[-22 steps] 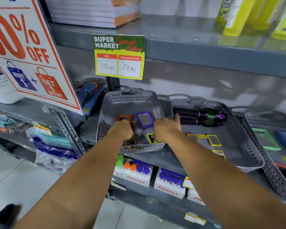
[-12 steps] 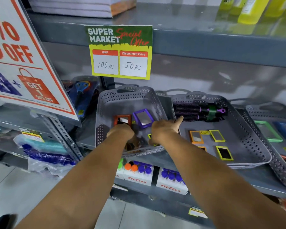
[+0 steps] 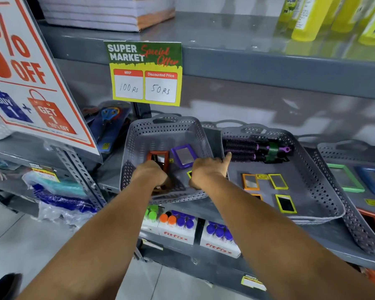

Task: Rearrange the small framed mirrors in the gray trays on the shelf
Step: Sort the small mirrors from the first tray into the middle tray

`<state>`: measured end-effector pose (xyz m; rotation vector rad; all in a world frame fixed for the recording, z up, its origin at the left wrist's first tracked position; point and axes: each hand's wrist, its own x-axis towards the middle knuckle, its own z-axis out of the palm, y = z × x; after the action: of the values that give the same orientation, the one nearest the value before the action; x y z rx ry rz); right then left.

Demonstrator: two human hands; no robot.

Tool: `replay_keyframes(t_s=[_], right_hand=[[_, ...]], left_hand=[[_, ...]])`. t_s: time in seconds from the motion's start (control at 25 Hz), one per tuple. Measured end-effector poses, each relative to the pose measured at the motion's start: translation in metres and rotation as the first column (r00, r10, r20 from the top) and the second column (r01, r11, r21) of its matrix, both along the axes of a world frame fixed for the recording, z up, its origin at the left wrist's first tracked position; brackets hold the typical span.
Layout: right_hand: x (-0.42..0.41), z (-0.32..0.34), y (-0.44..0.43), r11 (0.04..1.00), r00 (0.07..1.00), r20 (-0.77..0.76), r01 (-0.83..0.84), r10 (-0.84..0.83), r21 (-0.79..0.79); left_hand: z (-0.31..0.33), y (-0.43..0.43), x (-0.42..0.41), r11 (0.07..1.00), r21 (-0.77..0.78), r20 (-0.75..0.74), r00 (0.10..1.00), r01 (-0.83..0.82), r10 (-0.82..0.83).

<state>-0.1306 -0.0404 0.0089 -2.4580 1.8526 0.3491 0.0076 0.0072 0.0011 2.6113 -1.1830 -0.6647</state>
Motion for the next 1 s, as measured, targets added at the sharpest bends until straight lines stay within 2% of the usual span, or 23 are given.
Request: replay_keyframes(t_s=[0.12,0.24,0.36,0.64,1.0], right_hand=[[-0.008,0.009,0.002,0.995,0.995,0.082,-0.053,0.059,-0.082],[-0.019,0.030,-0.002,0.984,0.987,0.134,-0.063,0.086,-0.168],[-0.038,0.049,-0.011,0.987,0.991,0.129,-0.002,0.024,-0.162],[-0.124,0.072,-0.035,0.971,0.965,0.203,0.195,-0.164,-0.142],[-0.222,0.054,-0.052,0.929,0.907,0.263,0.362,-0.330,-0.081]], left_hand=[[0.015,0.004,-0.004,0.999,-0.040,-0.004,1.000,-0.025,0.024],[0.038,0.002,-0.014,0.987,-0.145,-0.041,0.997,-0.074,0.069],[0.059,-0.007,-0.029,0.969,-0.231,-0.059,0.995,-0.089,0.077],[0.076,-0.041,-0.100,0.947,-0.319,-0.087,0.993,0.045,-0.076],[0.062,-0.070,-0.193,0.960,-0.215,-0.137,0.967,0.181,-0.213]])
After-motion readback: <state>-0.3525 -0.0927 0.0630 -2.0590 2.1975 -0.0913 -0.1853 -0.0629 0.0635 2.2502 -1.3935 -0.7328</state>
